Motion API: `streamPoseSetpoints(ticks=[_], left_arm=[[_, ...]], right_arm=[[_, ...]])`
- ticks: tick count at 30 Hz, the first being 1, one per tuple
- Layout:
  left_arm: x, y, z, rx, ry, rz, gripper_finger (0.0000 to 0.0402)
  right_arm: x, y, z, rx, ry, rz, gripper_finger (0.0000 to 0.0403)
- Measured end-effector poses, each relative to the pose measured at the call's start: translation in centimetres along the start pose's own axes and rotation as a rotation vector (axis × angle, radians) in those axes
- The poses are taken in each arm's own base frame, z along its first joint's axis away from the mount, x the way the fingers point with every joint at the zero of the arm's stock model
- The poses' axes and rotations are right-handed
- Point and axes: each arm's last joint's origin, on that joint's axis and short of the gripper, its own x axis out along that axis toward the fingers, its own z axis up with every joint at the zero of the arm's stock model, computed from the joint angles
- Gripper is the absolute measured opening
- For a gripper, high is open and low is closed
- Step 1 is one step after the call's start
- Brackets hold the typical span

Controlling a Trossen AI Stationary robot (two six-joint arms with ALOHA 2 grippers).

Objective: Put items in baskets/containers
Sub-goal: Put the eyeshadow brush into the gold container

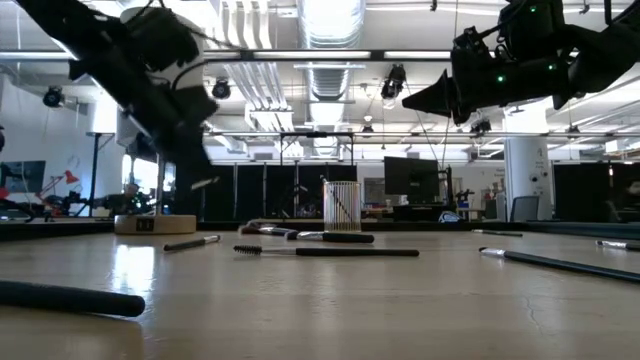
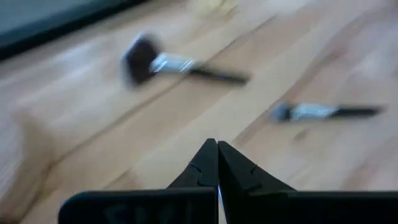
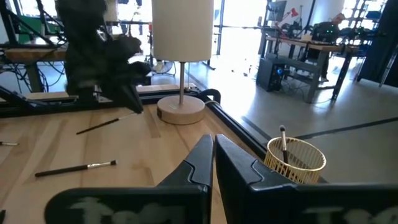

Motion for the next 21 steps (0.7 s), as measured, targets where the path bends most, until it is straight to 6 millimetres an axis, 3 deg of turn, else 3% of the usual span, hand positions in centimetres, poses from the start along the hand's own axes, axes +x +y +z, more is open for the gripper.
streamPoseSetpoints(ticks=[8, 13, 17, 21], left_arm=[[-0.4, -3.1, 0.9, 0.031, -0.326, -0.334, 0.0000], [0.1, -3.7, 1.7, 0.030, -0.450, -0.399, 0.0000], [0.5, -4.5, 4.1, 0.043, -0.549, -0.394, 0.0000], [1.1, -5.4, 7.8, 0.082, -0.641, -0.350, 0.0000]], right_arm=[[0.0, 0.0, -0.1, 0.004, 0.004, 0.006, 0.0013], [0.0, 0.0, -0.1, 0.004, 0.005, 0.006, 0.0013], [0.0, 0.0, -0.1, 0.002, 0.004, 0.006, 0.0013], [0.0, 0.0, -0.1, 0.001, 0.004, 0.006, 0.0013]])
